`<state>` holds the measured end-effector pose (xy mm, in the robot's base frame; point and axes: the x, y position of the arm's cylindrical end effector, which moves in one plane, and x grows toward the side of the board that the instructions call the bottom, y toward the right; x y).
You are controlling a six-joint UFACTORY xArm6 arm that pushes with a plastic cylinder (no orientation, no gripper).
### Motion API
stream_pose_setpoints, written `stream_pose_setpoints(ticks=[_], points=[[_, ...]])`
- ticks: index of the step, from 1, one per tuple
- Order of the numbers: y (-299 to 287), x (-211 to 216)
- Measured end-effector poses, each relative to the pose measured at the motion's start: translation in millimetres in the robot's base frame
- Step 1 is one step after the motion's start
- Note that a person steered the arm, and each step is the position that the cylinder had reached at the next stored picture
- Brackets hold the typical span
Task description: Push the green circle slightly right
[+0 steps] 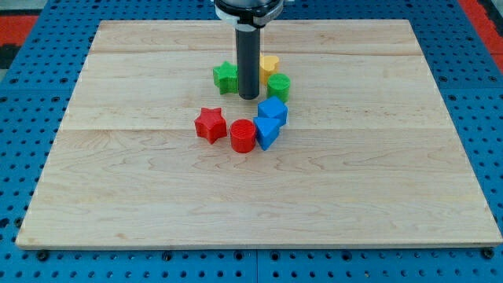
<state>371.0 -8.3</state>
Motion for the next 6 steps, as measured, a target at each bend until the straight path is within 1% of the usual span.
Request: stream_pose_setpoints(ticks=[1, 2, 3, 4, 6], points=[[0, -1], [1, -14], [1, -14], [14, -14], [89, -14]])
